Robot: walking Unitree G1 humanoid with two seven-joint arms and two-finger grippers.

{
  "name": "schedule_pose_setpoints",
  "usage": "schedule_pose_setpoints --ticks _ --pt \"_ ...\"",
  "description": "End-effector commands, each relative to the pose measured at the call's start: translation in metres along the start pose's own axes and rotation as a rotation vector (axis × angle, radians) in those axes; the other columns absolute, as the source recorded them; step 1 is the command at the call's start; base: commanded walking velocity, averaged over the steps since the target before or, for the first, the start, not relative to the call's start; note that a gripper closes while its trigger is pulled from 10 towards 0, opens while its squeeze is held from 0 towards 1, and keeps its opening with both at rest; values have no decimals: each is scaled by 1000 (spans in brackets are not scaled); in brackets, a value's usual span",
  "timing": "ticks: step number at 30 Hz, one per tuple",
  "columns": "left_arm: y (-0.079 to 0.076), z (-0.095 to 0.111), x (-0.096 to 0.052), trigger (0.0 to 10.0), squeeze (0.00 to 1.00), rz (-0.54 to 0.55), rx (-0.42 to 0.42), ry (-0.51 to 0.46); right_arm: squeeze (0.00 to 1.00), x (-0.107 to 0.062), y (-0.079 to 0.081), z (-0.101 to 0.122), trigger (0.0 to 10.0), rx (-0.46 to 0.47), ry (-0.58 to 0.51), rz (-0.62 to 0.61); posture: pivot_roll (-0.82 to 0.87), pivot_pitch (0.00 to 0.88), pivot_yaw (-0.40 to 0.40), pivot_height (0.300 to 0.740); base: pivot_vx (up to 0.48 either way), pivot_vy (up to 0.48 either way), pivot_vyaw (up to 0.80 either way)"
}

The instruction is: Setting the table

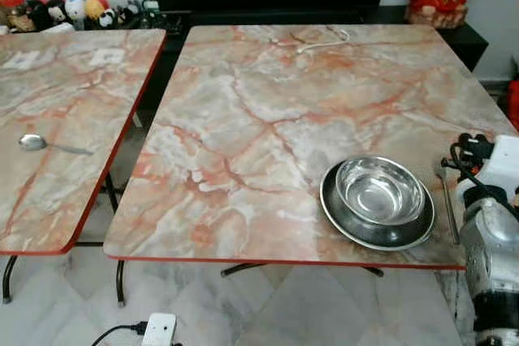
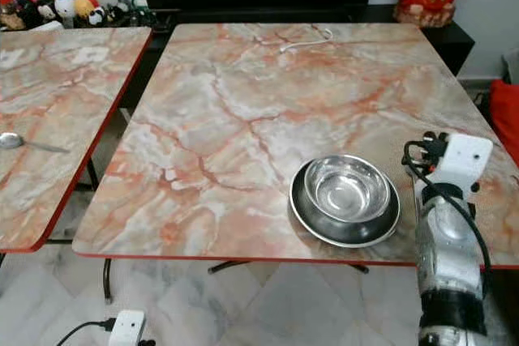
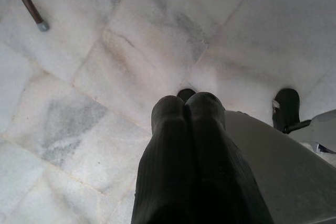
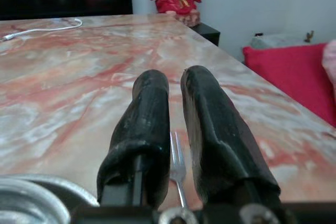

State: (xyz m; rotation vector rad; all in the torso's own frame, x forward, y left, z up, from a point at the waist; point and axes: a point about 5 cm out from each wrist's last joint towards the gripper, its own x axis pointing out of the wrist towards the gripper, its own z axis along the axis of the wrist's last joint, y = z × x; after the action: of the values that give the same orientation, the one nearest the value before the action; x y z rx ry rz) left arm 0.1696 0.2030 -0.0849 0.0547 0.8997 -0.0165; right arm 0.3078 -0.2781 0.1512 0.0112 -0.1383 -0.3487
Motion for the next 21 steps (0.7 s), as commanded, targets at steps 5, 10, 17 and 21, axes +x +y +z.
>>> schedule_pose_setpoints --ticks 5,10,17,21 --pt "-1 -11 -2 10000 0 -3 5 45 0 -13 22 15 10000 7 -99 77 -45 74 18 740 0 0 0" --pt "-1 -11 -2 10000 0 -2 5 47 0 -16 35 18 10000 17 -117 122 -39 67 17 740 0 450 233" --pt "-2 -11 -2 10000 0 -4 8 45 0 -18 55 21 10000 80 -112 167 -42 52 20 740 0 480 88" --pt "-2 -12 -3 10000 0 -6 10 47 0 -19 68 22 10000 107 -115 202 -43 45 21 740 0 418 0"
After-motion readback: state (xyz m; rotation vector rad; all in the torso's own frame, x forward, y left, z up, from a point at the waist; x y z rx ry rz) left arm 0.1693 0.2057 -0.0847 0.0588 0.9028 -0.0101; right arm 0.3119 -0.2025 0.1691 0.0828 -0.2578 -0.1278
